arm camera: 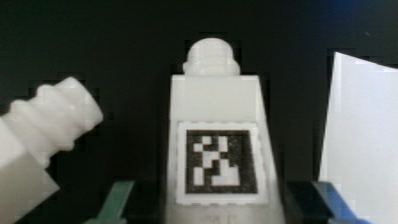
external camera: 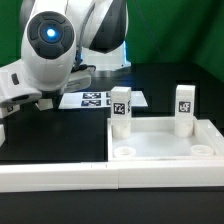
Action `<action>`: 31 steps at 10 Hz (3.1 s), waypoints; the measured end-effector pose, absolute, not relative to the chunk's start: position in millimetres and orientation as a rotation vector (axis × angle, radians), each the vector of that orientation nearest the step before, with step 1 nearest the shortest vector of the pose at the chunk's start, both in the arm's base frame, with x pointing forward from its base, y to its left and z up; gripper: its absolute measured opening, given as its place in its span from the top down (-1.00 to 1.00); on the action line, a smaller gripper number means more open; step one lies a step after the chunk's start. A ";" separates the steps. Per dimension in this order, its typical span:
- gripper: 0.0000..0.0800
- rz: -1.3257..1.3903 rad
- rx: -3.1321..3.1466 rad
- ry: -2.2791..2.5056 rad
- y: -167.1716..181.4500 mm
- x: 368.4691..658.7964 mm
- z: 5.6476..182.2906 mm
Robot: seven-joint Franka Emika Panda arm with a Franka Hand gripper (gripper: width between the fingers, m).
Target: Assemble square table
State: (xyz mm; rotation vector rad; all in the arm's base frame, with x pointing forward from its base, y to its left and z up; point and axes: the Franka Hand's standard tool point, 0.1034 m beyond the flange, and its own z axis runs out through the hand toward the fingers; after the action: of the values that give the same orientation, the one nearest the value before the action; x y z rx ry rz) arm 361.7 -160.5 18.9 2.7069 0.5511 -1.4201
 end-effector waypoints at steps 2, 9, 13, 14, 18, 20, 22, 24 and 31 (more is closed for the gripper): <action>0.28 -1.449 2.691 0.564 -147.9 407.5 72.1; 0.28 -1.115 2.876 0.551 -142.6 448.3 111.8; 0.27 -0.737 2.961 0.480 -74.3 551.3 161.7; 0.27 -0.651 2.959 0.431 -44.3 576.2 171.1; 0.27 -0.215 3.005 0.434 -30.0 597.6 180.9; 0.27 -0.048 3.009 0.433 -29.2 602.6 179.7; 0.27 0.167 3.040 0.397 7.2 622.2 166.8; 0.27 0.394 3.064 0.362 53.1 645.8 159.3; 0.27 0.802 2.939 0.424 33.1 645.8 159.6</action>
Offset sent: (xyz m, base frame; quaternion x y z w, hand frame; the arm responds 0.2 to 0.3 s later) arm 0.0320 0.0089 0.0740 0.0398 -0.0600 0.0566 0.9958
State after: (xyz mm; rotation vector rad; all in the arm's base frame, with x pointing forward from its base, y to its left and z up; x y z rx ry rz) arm 645.8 33.1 159.6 2.9387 0.4241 0.8020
